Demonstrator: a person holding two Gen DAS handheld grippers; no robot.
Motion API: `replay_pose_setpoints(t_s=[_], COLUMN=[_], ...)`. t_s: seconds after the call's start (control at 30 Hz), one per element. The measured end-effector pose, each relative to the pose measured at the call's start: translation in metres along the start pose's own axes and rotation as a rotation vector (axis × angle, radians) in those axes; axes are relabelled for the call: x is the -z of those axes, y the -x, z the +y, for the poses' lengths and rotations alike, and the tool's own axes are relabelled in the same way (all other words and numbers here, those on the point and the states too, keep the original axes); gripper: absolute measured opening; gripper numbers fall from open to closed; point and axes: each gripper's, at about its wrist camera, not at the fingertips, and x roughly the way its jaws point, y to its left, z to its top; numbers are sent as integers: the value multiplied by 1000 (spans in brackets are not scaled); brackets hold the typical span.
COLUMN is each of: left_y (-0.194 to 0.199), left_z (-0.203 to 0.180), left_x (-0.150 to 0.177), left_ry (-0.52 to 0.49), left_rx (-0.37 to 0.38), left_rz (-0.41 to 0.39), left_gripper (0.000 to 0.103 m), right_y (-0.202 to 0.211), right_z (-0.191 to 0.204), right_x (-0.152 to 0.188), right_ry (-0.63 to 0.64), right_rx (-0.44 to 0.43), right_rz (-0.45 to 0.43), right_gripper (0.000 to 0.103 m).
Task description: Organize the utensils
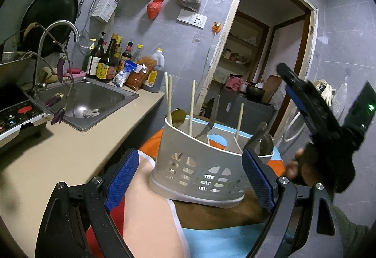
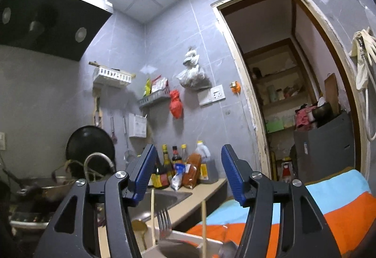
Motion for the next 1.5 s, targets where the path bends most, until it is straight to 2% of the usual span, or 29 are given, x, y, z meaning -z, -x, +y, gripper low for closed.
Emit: replay_pose_setpoints(t_s=[0.13,0.2,0.33,0.47,0.6,0.9,1.0,1.17,1.5], left_y=[8,13,28,40,53,85,91,94,94], left_z=[-9,-16,-36,-54,-69,-91,-96,-100,-99], left_x=[-3,-3,-1,8,20,50,57,65,74], left_ry=[-9,-23,-66,-120,-163,-243,-264,-281,-272], left_rx=[10,15,28,32,32,32,34,23,11], left_rz=[-4,-11,-35,-36,-27,-42,-53,-63,-51], left_gripper=[86,86,86,87,90,94,95,95,96], right_y=[28,45,78,115,147,205,219,233,237], right_z=[-5,-7,-10,-14,-16,-15,-13,-7,-10], right_x=[-14,-21,-28,-28,-26,-19,-15,-9,0], right_ry=[9,19,34,39,48,63,74,127,113], right_rx=[17,28,57,118,174,285,305,346,360], right_rz=[8,25,81,156,211,279,286,286,319], right_gripper=[60,67,73,80,81,94,99,103,103])
